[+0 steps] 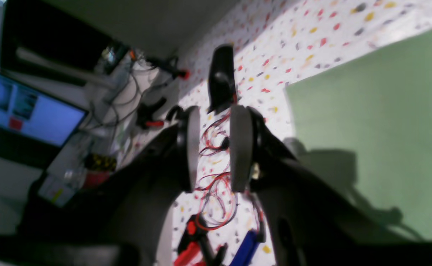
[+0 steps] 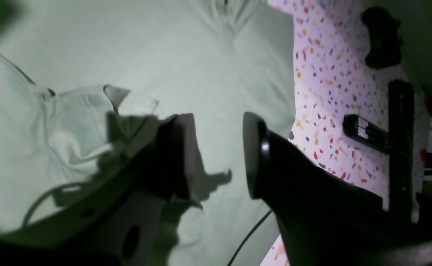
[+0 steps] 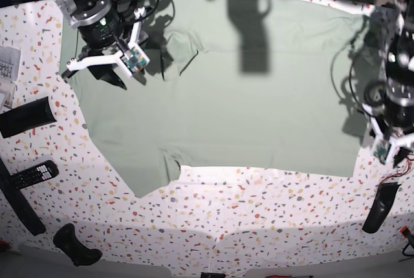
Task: Fold the T-shirt properly
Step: 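Release the collar corners and move both grippers toward the hem corners, then grasp the hem corners with both grippers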
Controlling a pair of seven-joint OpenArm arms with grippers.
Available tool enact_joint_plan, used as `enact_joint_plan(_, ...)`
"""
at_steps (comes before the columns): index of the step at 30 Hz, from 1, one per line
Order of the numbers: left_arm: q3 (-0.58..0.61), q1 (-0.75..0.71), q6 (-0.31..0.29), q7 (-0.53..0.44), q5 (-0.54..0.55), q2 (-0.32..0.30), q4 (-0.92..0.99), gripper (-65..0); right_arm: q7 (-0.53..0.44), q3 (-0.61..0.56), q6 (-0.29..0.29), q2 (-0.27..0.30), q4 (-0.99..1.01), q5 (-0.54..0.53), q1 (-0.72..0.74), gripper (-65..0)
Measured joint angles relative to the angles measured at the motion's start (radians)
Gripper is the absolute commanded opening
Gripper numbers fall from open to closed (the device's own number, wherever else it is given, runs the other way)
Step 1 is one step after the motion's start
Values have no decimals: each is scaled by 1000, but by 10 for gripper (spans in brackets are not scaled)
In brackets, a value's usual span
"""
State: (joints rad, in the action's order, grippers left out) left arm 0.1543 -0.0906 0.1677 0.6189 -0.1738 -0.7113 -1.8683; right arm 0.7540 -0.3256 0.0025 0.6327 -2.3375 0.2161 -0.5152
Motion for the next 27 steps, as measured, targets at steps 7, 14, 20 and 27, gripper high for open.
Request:
enact_joint_plan(7, 2, 194, -122, -41, 172, 2, 301, -523, -32, 0, 0, -24, 0, 0, 34, -438)
enact_joint_plan(14, 1, 421, -534, -43, 514, 7, 675, -453, -32, 0, -1, -138, 0, -7, 89, -438)
enact_joint_plan(20, -2, 640, -614, 15, 753, 26, 1032, -305, 6, 0, 0, -181, 0, -51, 87, -438)
enact_joint_plan(27, -5, 792, -613, -32, 819, 135, 1427, -307, 13, 0, -3, -181, 0, -54, 87, -438)
